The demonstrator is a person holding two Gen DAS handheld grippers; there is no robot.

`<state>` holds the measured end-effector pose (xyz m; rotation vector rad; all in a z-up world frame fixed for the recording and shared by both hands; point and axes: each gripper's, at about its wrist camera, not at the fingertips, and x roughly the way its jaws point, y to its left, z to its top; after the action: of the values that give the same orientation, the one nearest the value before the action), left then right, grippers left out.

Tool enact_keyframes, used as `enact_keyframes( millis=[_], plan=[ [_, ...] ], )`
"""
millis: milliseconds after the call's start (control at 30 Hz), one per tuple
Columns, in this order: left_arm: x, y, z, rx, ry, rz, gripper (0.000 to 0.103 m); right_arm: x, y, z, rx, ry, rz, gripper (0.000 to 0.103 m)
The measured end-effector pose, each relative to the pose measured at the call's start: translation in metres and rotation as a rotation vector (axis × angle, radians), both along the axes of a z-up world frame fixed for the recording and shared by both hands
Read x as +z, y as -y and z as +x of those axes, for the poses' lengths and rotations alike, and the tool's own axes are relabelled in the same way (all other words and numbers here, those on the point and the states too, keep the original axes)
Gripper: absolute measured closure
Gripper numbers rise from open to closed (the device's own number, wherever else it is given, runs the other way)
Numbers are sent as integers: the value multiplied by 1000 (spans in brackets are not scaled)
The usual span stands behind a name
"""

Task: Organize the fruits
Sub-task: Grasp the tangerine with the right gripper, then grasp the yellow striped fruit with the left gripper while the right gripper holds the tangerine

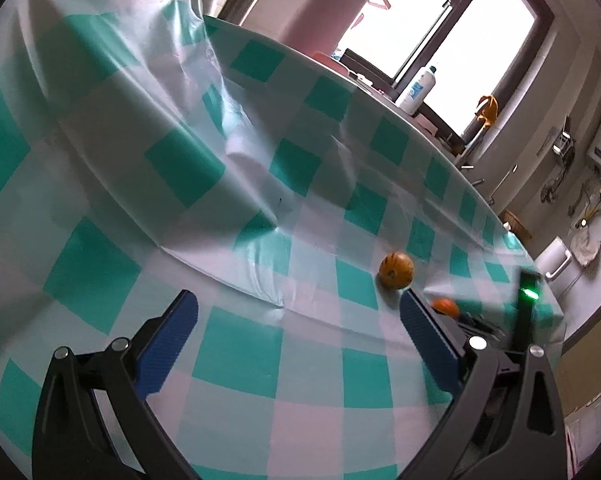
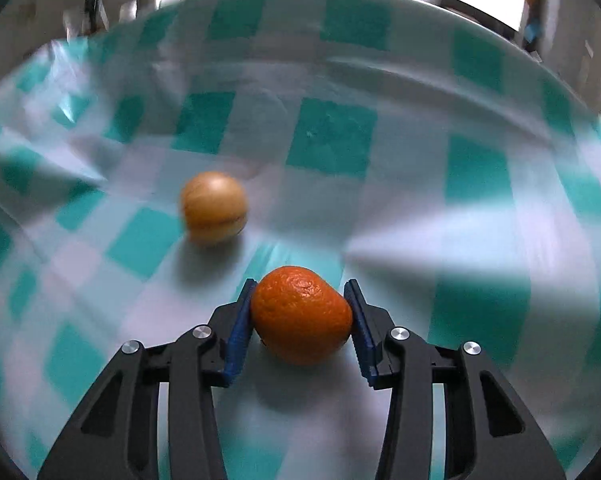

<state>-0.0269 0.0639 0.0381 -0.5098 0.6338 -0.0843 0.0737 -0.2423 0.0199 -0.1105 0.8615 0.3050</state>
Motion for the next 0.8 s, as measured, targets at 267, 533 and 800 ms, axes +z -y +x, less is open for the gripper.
enact_keyframes(
  millis=[267,533,800],
  plan=[
    [-9,39,9,-136,-36,110,2,8,62,-78,-209,26,399,60],
    [-17,106,66,-198,-144,220,2,15,73,-90,-297,126,489,59],
    [-26,182,161,-149,-218,354,2,15,69,-88,-305,144,507,59]
  ],
)
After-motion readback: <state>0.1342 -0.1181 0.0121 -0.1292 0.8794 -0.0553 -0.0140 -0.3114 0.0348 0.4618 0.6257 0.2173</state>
